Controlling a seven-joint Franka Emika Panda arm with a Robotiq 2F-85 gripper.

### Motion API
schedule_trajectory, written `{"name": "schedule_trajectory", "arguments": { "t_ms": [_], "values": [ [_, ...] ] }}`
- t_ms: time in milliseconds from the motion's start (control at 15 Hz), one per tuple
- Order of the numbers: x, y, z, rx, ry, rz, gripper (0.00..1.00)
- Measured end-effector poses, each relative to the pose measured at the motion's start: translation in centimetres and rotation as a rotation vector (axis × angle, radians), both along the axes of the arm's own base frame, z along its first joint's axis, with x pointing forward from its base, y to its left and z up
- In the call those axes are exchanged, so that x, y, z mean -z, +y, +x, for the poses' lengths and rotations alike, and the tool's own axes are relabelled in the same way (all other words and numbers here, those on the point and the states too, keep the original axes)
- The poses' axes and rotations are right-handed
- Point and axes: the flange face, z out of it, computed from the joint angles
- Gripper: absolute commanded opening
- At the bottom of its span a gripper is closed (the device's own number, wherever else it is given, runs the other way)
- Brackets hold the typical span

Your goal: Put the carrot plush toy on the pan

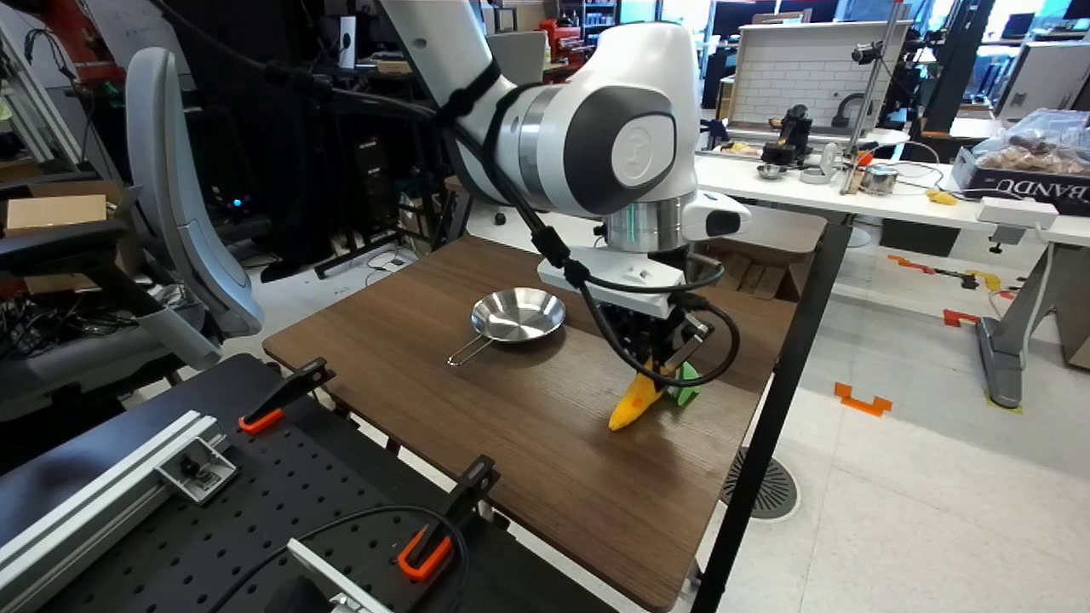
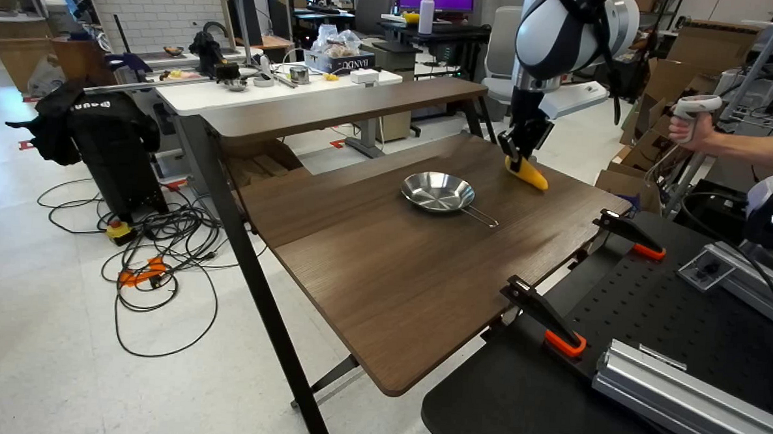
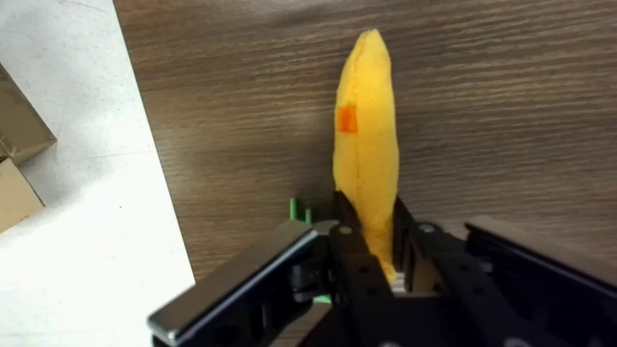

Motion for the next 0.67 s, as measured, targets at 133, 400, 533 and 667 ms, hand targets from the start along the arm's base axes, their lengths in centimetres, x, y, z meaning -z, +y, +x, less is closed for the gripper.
{"name": "schedule_trajectory", "arguments": {
  "t_ms": [133, 400, 533, 667],
  "values": [
    [-0.6, 0.2, 0.4, -0.007, -0.026, -0.004, 0.01],
    [-3.6, 1.6, 1.7, -0.032, -0.086, -0.006, 0.03],
    [-5.6, 3.0, 2.5, -0.054, -0.121, -0.003, 0.03],
    [-7.6, 4.9, 3.1, -0.084, -0.151, 0.002, 0.03]
  ]
}}
